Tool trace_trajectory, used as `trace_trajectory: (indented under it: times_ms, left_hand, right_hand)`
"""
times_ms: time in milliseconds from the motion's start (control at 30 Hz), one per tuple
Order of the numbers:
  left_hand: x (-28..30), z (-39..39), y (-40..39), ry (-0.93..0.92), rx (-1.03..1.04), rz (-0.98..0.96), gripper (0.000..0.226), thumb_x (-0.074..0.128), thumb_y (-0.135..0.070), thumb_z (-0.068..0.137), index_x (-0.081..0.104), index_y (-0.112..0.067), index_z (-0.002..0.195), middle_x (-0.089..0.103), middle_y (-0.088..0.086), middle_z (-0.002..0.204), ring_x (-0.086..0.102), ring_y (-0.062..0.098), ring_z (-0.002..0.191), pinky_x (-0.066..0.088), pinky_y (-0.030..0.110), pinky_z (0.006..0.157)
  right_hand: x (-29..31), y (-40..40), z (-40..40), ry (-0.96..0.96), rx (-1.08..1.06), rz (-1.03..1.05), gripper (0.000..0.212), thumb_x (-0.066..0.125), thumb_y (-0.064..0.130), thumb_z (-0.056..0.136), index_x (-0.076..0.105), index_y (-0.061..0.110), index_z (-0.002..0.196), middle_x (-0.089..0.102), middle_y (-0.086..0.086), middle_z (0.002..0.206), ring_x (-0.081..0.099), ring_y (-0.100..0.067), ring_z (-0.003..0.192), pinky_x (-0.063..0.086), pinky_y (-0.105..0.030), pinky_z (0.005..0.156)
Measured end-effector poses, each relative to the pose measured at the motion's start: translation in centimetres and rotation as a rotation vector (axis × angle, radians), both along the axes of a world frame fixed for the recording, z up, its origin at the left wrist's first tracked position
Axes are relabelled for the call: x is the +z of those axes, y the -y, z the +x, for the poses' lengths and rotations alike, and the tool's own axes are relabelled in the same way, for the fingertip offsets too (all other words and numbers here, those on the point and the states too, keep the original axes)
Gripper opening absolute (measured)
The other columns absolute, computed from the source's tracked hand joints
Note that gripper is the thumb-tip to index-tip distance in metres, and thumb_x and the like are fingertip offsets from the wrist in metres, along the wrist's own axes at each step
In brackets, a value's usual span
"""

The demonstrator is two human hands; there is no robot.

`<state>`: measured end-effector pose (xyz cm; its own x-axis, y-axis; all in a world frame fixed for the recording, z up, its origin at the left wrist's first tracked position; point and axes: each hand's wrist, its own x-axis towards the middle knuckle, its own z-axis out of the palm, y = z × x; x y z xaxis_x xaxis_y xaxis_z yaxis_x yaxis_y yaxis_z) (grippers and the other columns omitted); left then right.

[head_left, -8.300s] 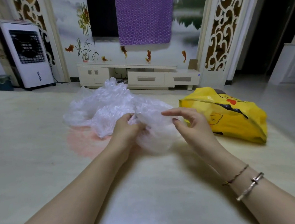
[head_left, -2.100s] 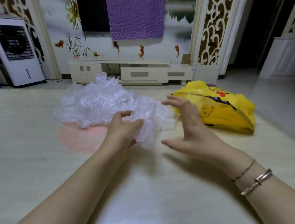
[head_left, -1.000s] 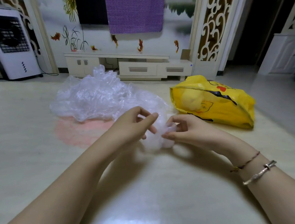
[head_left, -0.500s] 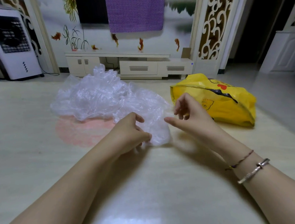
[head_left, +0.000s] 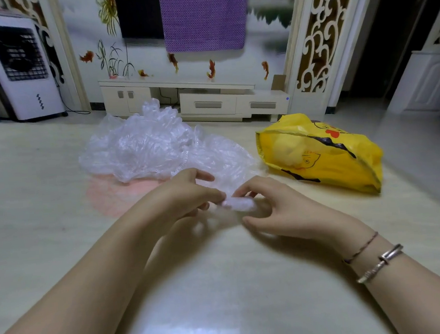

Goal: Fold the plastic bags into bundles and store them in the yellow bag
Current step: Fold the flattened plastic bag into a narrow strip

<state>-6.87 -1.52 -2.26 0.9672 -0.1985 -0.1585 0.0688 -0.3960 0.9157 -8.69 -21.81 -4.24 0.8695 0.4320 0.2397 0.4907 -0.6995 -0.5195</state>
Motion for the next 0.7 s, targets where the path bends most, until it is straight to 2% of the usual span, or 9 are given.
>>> trace_trajectory:
  times_ms: [100, 200, 233, 300, 367, 467, 533, 600, 700]
  left_hand:
    - [0.4, -0.4, 0.0, 0.039, -0.048, -0.016, 0.041, 0.078, -0.023, 0.078, 0.061, -0.025, 0.115, 0.065, 0.004, 0.087, 0.053, 0.009, 0.069, 0.038, 0.021, 0.062]
    - [0.8, -1.0, 0.1, 0.153, -0.097, 0.021, 0.053, 0.084, -0.045, 0.06, 0.064, -0.033, 0.107, 0.061, -0.012, 0.105, 0.057, -0.002, 0.076, 0.041, 0.019, 0.069]
    - [0.7, -1.1, 0.2, 0.174, -0.118, 0.045, 0.053, 0.085, -0.044, 0.059, 0.064, -0.034, 0.106, 0.06, -0.015, 0.107, 0.057, -0.007, 0.075, 0.042, 0.016, 0.069]
    - [0.4, -1.0, 0.4, 0.2, -0.175, 0.097, 0.043, 0.086, -0.027, 0.069, 0.063, -0.03, 0.106, 0.063, -0.013, 0.108, 0.056, -0.011, 0.07, 0.043, 0.008, 0.063]
    - [0.1, -1.0, 0.8, 0.18, -0.192, 0.107, 0.035, 0.08, -0.012, 0.075, 0.063, -0.023, 0.104, 0.066, -0.005, 0.098, 0.055, -0.002, 0.059, 0.041, 0.011, 0.051]
    - [-0.2, -0.9, 1.1, 0.106, -0.117, 0.028, 0.024, 0.071, -0.005, 0.082, 0.063, -0.012, 0.104, 0.052, 0.001, 0.066, 0.041, 0.007, 0.04, 0.031, 0.017, 0.041]
    - [-0.3, -0.8, 1.2, 0.065, -0.06, -0.005, 0.017, 0.066, -0.009, 0.087, 0.065, -0.011, 0.104, 0.051, 0.0, 0.064, 0.041, 0.007, 0.038, 0.03, 0.017, 0.041]
    - [-0.4, -0.8, 1.2, 0.035, -0.042, 0.007, 0.012, 0.062, -0.013, 0.09, 0.065, -0.015, 0.101, 0.056, -0.001, 0.061, 0.044, 0.008, 0.039, 0.03, 0.016, 0.041]
    - [-0.7, -0.7, 1.6, -0.001, -0.022, -0.025, 0.007, 0.057, -0.008, 0.093, 0.06, -0.014, 0.094, 0.052, -0.007, 0.039, 0.045, 0.005, 0.032, 0.028, 0.013, 0.035]
  right_hand:
    - [-0.4, -0.4, 0.3, 0.094, -0.026, -0.019, 0.021, 0.063, 0.022, 0.078, 0.063, 0.023, 0.099, 0.06, 0.008, 0.097, 0.053, -0.01, 0.094, 0.046, -0.031, 0.085]
    - [-0.4, -0.6, 0.4, 0.134, -0.054, 0.009, 0.013, 0.062, 0.013, 0.081, 0.065, 0.018, 0.093, 0.061, 0.002, 0.09, 0.053, -0.016, 0.089, 0.045, -0.035, 0.082]
    - [-0.3, -0.6, 0.4, 0.13, -0.058, 0.03, 0.011, 0.063, 0.013, 0.08, 0.066, 0.016, 0.09, 0.062, 0.001, 0.087, 0.053, -0.016, 0.088, 0.044, -0.034, 0.081]
    - [-0.1, -0.5, 0.2, 0.084, -0.073, 0.068, 0.011, 0.063, 0.018, 0.077, 0.065, 0.017, 0.088, 0.063, 0.001, 0.083, 0.053, -0.015, 0.084, 0.043, -0.029, 0.075]
    - [0.3, -0.5, 0.0, -0.001, -0.105, 0.161, 0.017, 0.06, 0.023, 0.073, 0.061, 0.02, 0.09, 0.064, 0.001, 0.081, 0.052, -0.012, 0.074, 0.041, -0.021, 0.063]
    - [0.7, -0.6, 0.1, -0.142, -0.15, 0.378, 0.017, 0.06, 0.006, 0.082, 0.052, 0.01, 0.096, 0.061, -0.008, 0.073, 0.048, -0.013, 0.063, 0.036, -0.017, 0.052]
    - [0.7, -0.7, 0.3, -0.202, -0.188, 0.457, 0.014, 0.059, 0.003, 0.086, 0.05, 0.01, 0.095, 0.061, -0.008, 0.071, 0.051, -0.013, 0.063, 0.039, -0.02, 0.055]
    - [0.3, -0.8, 0.8, -0.214, -0.21, 0.464, 0.01, 0.06, 0.01, 0.089, 0.051, 0.012, 0.091, 0.06, -0.003, 0.065, 0.053, -0.013, 0.062, 0.042, -0.027, 0.061]
    - [-0.6, -1.0, 1.8, -0.152, -0.273, 0.43, 0.013, 0.064, 0.018, 0.089, 0.054, 0.017, 0.08, 0.056, 0.004, 0.062, 0.05, -0.014, 0.061, 0.041, -0.031, 0.064]
